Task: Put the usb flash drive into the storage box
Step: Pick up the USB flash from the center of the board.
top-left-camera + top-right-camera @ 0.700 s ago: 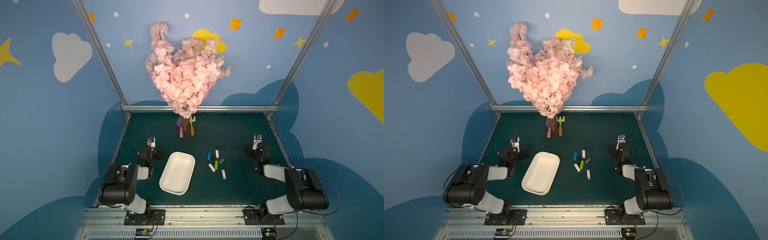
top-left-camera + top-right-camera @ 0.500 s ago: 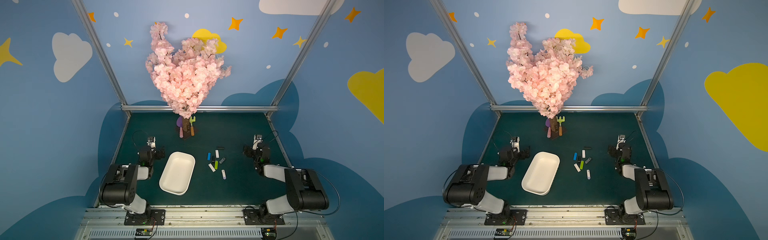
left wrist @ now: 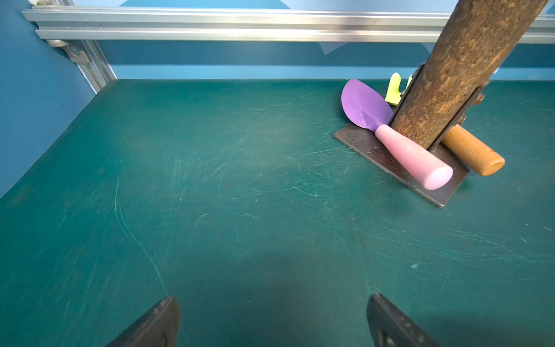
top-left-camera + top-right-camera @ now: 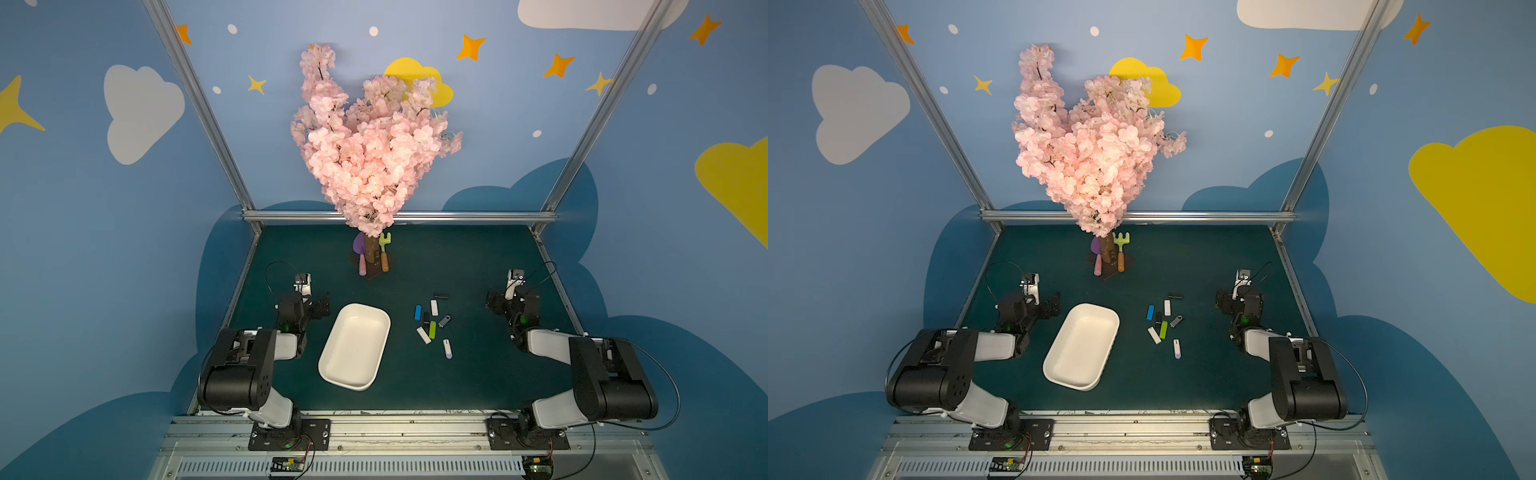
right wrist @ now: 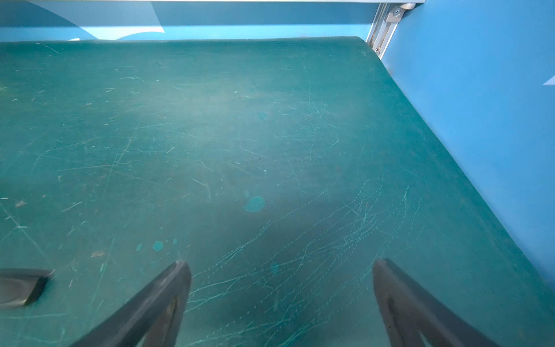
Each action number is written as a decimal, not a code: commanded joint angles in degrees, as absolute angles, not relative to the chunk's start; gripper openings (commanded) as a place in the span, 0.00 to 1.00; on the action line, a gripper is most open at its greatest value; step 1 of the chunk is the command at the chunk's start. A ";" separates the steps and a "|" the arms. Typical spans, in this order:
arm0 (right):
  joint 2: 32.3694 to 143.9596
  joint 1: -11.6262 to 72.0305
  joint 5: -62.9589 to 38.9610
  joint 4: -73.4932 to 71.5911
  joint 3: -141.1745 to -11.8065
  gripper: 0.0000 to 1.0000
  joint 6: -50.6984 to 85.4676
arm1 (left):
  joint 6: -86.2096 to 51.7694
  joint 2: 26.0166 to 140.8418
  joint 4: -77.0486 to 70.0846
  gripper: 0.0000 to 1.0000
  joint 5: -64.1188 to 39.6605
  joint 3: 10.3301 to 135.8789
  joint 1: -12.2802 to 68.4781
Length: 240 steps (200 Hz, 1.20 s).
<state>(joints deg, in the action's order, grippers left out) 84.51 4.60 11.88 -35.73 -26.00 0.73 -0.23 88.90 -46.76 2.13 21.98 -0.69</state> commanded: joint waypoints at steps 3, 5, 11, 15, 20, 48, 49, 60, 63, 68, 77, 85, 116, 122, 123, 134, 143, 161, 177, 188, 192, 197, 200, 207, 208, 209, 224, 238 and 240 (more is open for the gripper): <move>84.19 4.69 12.20 -35.63 -26.01 0.98 0.18 | -0.01 86.29 -47.30 1.00 6.04 22.14 0.31; 84.15 4.73 12.30 -35.71 -25.95 0.98 0.18 | 0.04 85.71 -47.05 1.00 6.72 22.02 0.56; 84.07 5.00 13.55 -36.05 -25.95 0.98 0.49 | 0.21 83.97 -45.99 1.00 8.38 22.04 1.25; 83.74 5.16 15.01 -35.76 -26.01 0.98 1.33 | 0.55 82.50 -44.68 1.00 8.88 22.24 1.67; 83.00 5.27 14.91 -34.49 -26.26 0.98 0.80 | 1.25 80.30 -41.85 1.00 9.20 22.80 2.26; 79.70 7.92 17.66 -30.78 -29.55 0.98 -1.87 | -3.09 67.24 -31.24 1.00 13.02 24.21 5.89; 79.31 8.13 18.06 -30.24 -29.80 0.98 -2.03 | -3.79 66.84 -30.82 1.00 13.19 24.23 5.89; 74.93 9.88 22.01 -22.05 -33.79 0.98 0.28 | -11.32 62.43 -25.52 1.00 14.74 25.33 6.00; 73.93 10.02 22.71 -17.64 -35.06 0.98 2.90 | -13.41 61.60 -23.65 1.00 15.32 25.75 6.06; 72.04 9.71 21.94 -11.29 -37.77 0.98 5.37 | -16.90 60.18 -19.45 1.00 16.55 26.90 6.07; 69.94 8.31 18.07 -3.55 -41.55 0.98 10.55 | -24.65 58.19 -11.73 1.00 17.75 29.09 5.85; 69.08 6.62 15.03 1.07 -43.34 0.98 15.74 | -28.98 57.49 -8.89 1.00 14.88 30.01 5.30; 70.47 6.22 -3.11 15.41 -49.19 0.98 21.98 | -37.11 58.27 -0.50 1.00 3.91 33.32 4.60; 70.89 7.94 -3.51 18.63 -50.29 0.98 21.06 | -38.49 57.95 2.23 1.00 2.52 34.24 4.14; 70.95 8.23 -3.25 19.16 -50.41 0.98 21.03 | -38.62 57.85 2.66 1.00 2.40 34.35 4.05; 71.49 11.49 -0.19 23.70 -51.18 0.98 21.55 | -42.49 56.00 6.34 1.00 1.24 34.74 3.11; 71.78 13.61 -1.75 24.64 -50.51 0.98 21.06 | -44.09 53.63 8.24 1.00 0.04 34.25 2.01; 72.96 16.41 -5.29 27.58 -49.34 0.93 22.56 | -42.79 49.11 11.33 1.00 -2.02 33.60 0.66; 74.22 19.28 -8.54 27.74 -47.04 0.86 23.53 | -44.24 47.83 19.40 1.00 0.48 35.54 0.38; 74.78 21.52 -7.54 28.33 -45.77 0.85 24.14 | -43.87 47.96 22.85 1.00 -1.68 37.09 0.36; 75.06 22.51 -6.99 28.31 -45.13 0.85 24.61 | -43.86 48.09 24.26 1.00 -2.80 37.76 0.31; 75.36 23.43 -6.82 27.78 -44.36 0.84 25.33 | -43.51 48.39 25.99 1.00 -4.30 38.79 0.27; 75.58 24.07 -7.00 27.37 -43.89 0.84 25.61 | -43.06 48.61 27.09 0.98 -5.62 39.49 0.26; 76.42 25.46 -8.09 26.41 -43.01 0.80 26.20 | -41.53 48.96 29.22 0.94 -8.64 41.14 0.23; 76.53 25.65 -8.22 26.30 -42.90 0.80 26.24 | -41.29 49.05 29.38 0.93 -9.07 41.40 0.25; 76.72 25.88 -8.33 26.20 -42.90 0.79 26.30 | -41.08 49.13 29.76 0.93 -9.50 41.62 0.26; 79.25 29.77 -8.18 26.21 -42.75 0.75 26.88 | -38.81 49.98 33.75 0.87 -16.68 44.60 0.34; 81.70 33.27 -6.52 27.59 -43.60 0.72 27.04 | -35.22 50.11 38.46 0.85 -20.29 47.31 0.54; 82.08 33.74 -6.16 27.73 -43.73 0.71 27.24 | -34.82 49.99 39.19 0.85 -20.19 47.60 0.58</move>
<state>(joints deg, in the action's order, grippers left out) 79.02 29.06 -6.72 25.12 -43.05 25.39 -40.38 49.93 27.75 -9.98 43.24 0.43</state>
